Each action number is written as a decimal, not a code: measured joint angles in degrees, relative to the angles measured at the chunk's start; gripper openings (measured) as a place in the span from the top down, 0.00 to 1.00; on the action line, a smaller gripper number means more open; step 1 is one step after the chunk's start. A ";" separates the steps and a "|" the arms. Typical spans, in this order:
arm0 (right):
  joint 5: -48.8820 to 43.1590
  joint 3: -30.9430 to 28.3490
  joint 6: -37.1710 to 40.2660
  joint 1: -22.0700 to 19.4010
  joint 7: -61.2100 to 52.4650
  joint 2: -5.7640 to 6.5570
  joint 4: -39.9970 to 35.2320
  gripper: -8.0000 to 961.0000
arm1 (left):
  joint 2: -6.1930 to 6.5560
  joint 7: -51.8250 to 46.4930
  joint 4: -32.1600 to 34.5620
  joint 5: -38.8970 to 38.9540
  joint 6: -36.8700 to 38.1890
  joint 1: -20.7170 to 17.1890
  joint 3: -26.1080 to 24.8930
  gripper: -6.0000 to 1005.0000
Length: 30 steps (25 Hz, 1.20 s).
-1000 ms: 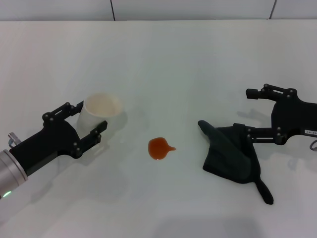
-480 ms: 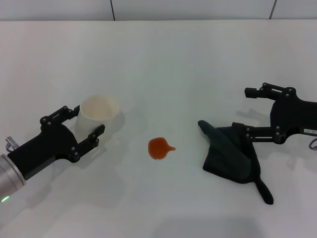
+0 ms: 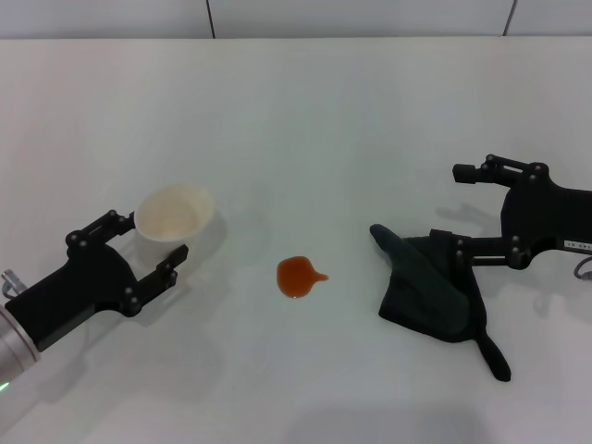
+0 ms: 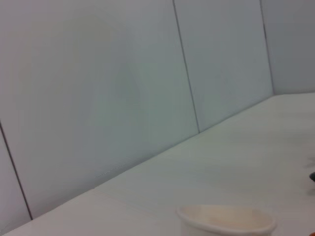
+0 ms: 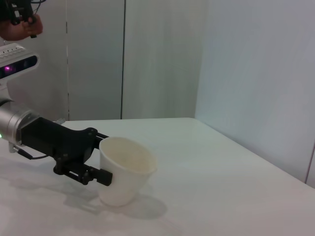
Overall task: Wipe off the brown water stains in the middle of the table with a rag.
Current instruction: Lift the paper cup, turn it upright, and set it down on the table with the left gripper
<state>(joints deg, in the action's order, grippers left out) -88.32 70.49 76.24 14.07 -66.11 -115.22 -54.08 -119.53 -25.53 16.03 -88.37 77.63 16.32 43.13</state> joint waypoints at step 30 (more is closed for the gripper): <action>2.27 3.49 -1.54 -0.01 -0.34 0.00 -0.79 0.09 | 0.26 -1.97 0.28 0.79 0.88 -4.35 0.28 0.11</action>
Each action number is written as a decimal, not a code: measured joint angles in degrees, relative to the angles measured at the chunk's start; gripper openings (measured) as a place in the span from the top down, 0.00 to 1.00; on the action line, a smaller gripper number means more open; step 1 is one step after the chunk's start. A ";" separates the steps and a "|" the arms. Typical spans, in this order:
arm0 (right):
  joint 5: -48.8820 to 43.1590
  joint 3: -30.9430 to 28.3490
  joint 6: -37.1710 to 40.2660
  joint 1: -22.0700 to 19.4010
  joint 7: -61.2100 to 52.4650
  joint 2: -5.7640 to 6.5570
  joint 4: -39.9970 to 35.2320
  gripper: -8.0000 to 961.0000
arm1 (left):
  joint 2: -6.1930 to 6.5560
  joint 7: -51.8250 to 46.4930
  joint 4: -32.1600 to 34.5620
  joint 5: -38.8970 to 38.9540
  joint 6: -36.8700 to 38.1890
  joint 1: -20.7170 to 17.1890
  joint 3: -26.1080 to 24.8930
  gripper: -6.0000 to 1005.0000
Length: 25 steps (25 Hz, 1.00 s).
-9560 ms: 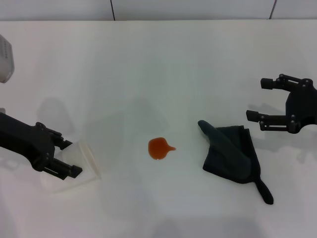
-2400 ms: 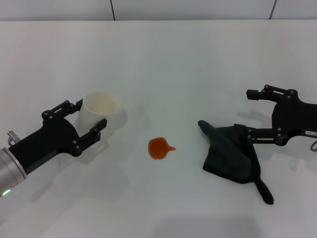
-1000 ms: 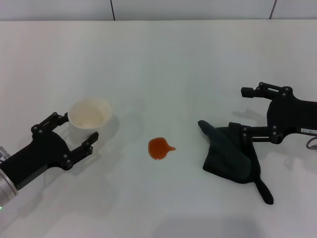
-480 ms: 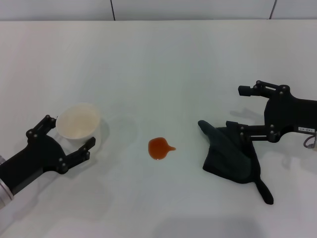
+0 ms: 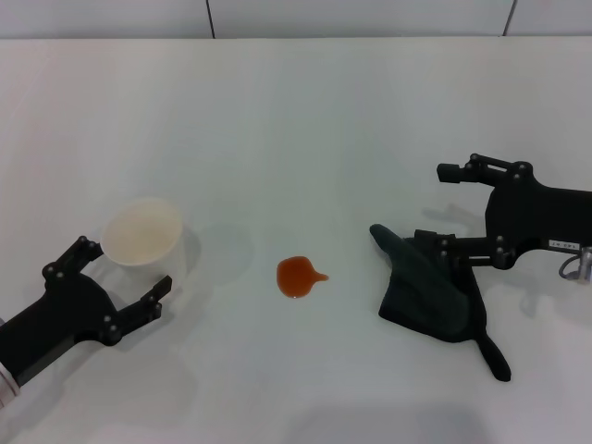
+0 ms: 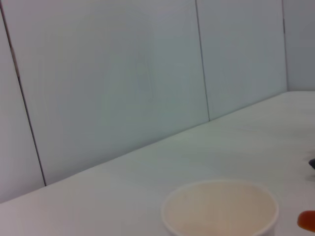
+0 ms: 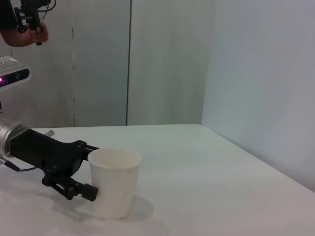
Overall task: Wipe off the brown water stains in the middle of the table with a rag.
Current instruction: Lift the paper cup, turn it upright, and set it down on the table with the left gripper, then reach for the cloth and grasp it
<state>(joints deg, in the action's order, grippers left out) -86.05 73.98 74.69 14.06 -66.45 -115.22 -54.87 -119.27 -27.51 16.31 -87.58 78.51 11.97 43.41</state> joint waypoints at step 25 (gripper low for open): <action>0.81 0.51 -0.30 -0.24 -0.38 0.00 0.45 0.09 | 0.60 -4.52 8.92 0.26 23.59 -7.21 -5.49 0.11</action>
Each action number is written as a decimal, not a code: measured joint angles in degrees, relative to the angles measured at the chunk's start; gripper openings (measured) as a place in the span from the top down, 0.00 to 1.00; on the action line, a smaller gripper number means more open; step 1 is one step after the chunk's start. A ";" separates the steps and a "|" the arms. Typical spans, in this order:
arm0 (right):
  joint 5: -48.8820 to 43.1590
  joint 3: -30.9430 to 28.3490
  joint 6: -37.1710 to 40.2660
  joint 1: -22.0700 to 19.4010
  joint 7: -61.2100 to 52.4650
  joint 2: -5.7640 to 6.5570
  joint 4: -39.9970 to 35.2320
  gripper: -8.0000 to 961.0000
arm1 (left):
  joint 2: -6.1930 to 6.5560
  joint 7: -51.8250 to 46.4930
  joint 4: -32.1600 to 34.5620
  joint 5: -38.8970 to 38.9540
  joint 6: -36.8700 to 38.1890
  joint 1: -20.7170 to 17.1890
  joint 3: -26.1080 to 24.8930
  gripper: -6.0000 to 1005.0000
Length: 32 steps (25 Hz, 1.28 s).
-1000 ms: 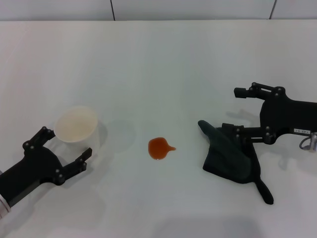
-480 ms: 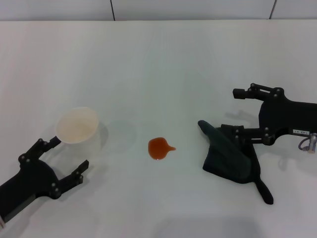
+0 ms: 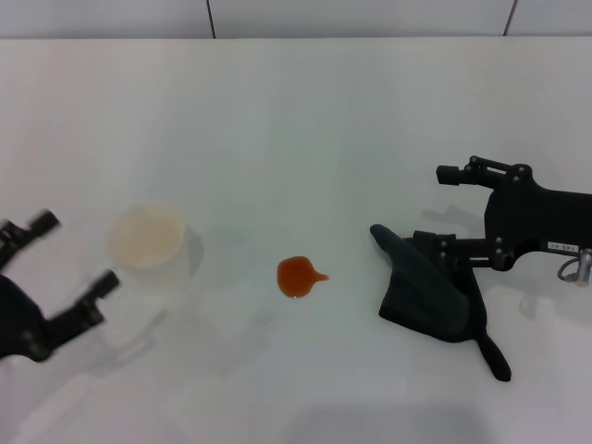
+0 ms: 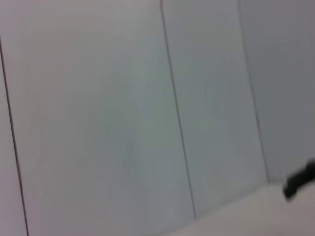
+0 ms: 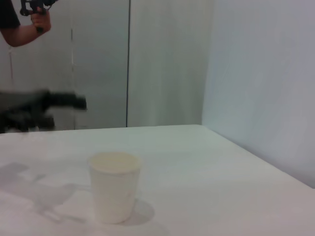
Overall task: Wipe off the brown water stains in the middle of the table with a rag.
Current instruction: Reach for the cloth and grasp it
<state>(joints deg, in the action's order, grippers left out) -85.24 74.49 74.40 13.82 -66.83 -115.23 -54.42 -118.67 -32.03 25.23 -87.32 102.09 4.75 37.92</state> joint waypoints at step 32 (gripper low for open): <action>6.89 0.78 -3.27 0.22 -0.17 0.00 0.08 0.09 | 10.85 -49.09 25.46 -23.96 1.33 20.12 -2.54 0.11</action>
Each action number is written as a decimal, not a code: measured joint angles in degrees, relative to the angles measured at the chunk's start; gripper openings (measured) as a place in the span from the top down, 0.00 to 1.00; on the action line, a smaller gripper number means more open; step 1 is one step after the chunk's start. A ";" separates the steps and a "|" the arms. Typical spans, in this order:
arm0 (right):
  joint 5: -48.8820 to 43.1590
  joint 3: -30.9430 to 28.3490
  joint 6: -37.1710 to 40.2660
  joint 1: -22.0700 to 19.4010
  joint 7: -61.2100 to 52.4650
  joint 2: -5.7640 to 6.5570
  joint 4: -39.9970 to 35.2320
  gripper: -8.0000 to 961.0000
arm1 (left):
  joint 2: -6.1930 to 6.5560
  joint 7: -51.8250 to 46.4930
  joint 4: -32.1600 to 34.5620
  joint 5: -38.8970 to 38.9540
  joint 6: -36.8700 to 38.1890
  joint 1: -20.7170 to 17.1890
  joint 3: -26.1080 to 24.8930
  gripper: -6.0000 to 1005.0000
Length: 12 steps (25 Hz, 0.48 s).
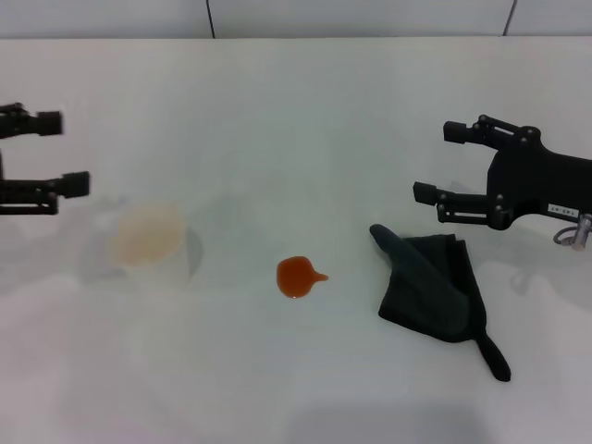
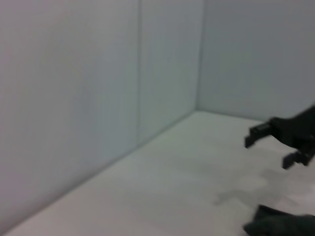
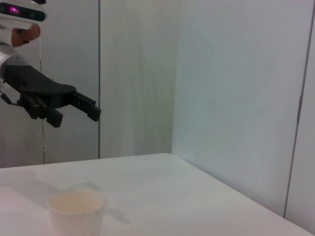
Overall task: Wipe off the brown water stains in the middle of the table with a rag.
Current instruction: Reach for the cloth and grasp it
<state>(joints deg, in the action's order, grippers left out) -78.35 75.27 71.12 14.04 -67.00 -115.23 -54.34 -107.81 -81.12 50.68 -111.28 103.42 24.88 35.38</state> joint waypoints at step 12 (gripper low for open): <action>0.01 -0.40 0.10 -0.67 -0.70 0.06 -0.50 0.09 | -0.66 -4.48 0.08 -2.50 5.73 4.02 5.99 0.11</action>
<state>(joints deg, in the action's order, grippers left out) -78.33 74.87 71.22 13.37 -67.70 -115.16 -54.84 -108.48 -85.60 50.76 -113.78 109.16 28.90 41.37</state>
